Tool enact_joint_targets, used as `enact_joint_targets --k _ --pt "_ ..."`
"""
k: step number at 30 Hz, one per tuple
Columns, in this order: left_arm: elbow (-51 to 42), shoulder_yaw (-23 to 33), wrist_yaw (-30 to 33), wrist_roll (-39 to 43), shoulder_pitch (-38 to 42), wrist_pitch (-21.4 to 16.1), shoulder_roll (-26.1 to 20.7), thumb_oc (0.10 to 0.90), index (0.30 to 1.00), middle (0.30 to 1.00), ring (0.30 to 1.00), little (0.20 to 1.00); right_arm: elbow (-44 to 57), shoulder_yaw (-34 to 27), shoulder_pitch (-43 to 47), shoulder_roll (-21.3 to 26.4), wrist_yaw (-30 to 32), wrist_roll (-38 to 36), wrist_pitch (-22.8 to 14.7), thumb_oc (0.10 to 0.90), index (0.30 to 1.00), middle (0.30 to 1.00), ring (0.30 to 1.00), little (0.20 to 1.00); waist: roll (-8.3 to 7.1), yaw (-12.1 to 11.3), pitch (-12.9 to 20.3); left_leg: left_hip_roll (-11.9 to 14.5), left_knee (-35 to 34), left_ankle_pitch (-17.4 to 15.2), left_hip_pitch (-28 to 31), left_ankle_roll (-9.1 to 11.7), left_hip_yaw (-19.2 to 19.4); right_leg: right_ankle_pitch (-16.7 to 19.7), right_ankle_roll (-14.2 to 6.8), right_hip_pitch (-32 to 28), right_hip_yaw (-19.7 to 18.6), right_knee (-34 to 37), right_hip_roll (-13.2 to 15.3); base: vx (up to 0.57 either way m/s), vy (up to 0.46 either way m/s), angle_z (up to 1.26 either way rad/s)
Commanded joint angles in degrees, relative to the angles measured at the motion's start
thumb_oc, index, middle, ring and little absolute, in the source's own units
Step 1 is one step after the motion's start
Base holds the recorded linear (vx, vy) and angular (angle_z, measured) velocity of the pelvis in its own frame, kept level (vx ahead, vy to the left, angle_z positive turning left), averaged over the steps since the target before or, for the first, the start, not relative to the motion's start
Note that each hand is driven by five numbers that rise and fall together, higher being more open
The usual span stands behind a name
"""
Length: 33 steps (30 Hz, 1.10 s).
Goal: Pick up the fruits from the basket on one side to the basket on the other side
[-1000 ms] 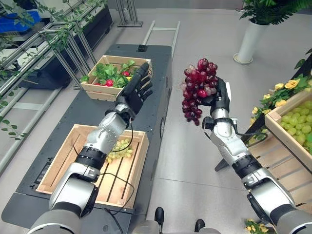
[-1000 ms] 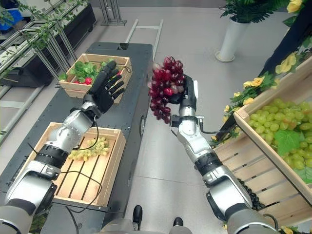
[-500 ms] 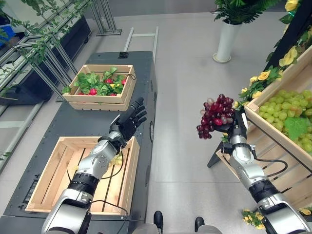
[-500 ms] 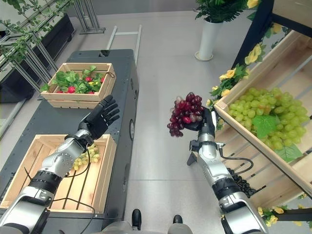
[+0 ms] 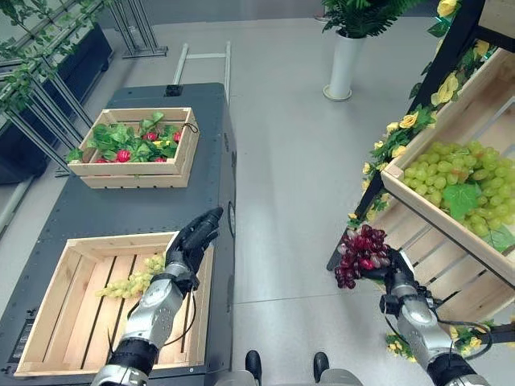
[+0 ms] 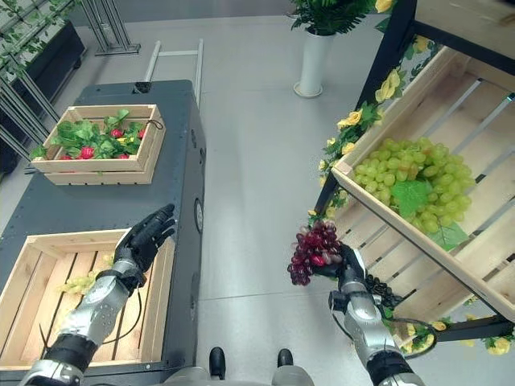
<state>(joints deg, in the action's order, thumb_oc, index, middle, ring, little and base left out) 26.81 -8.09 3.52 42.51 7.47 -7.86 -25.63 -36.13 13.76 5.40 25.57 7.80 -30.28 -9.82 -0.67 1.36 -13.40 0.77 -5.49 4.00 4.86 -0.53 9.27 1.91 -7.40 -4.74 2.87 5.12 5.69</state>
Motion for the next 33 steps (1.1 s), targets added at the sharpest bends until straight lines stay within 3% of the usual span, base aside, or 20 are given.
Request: enact_joint_targets --k 1,6,14,23,29,33 --pt "1.63 3.14 3.42 0.16 7.81 -12.58 1.16 0.800 0.900 0.900 0.900 0.900 0.35 -4.04 8.77 0.65 -2.13 -5.25 -7.52 0.400 0.300 0.300 0.300 0.300 1.30 -0.05 -1.43 -3.48 2.07 -7.19 0.22 -1.14 -2.12 -1.36 4.14 2.01 2.47 -2.50 -3.65 -0.11 -0.001 -0.21" --pt "-0.81 1.87 3.98 0.28 8.25 -17.66 4.22 0.800 0.900 0.900 0.900 0.900 -3.53 -6.04 12.63 0.03 -3.36 -11.41 -8.37 0.400 0.300 0.300 0.300 0.300 1.84 -0.24 -8.89 -3.39 8.69 -7.95 -5.47 -0.80 -1.16 -2.42 5.02 6.95 3.02 -8.20 -3.10 -0.10 0.013 -0.16" --pt "-2.84 -0.41 6.37 -2.09 13.35 -17.75 2.21 0.800 0.900 0.900 0.900 0.900 -4.64 -9.72 19.57 2.06 -1.63 -19.84 -9.44 0.400 0.300 0.300 0.300 0.300 1.14 -1.03 -16.14 -3.13 23.57 -11.43 -16.37 -0.84 -0.63 -6.62 6.19 17.36 6.87 -23.72 -1.64 -0.13 -0.009 0.01" --pt "-10.98 -2.21 6.42 -4.50 11.87 -15.75 0.88 0.800 0.900 0.900 0.900 0.900 -1.99 -15.30 18.32 6.22 0.19 -23.21 -9.08 0.400 0.300 0.300 0.300 0.300 -0.52 -1.93 -16.39 -3.09 38.87 -17.86 -28.12 -1.74 -1.68 -12.55 7.43 28.28 8.53 -39.78 0.16 -0.03 0.007 0.10" --pt "-15.89 -4.38 6.08 -8.69 12.44 -14.20 -2.73 0.800 0.900 0.900 0.900 0.900 -4.58 -19.56 20.85 12.40 2.60 -26.73 -8.52 0.400 0.300 0.300 0.300 0.300 -0.78 -2.69 -16.39 -2.97 45.83 -19.90 -35.48 -2.40 -2.73 -13.55 7.64 35.14 8.14 -46.52 0.16 0.00 -0.020 0.09" --pt "-18.05 -5.90 6.15 -11.63 13.57 -13.29 -6.16 0.800 0.900 0.900 0.900 0.900 -7.22 -20.70 23.65 15.59 4.01 -29.02 -7.38 0.400 0.300 0.300 0.300 0.300 -0.95 -3.09 -16.39 -2.70 47.05 -19.94 -37.94 -2.66 -3.07 -12.99 7.39 37.57 7.89 -47.40 -0.36 -0.01 -0.052 0.02"
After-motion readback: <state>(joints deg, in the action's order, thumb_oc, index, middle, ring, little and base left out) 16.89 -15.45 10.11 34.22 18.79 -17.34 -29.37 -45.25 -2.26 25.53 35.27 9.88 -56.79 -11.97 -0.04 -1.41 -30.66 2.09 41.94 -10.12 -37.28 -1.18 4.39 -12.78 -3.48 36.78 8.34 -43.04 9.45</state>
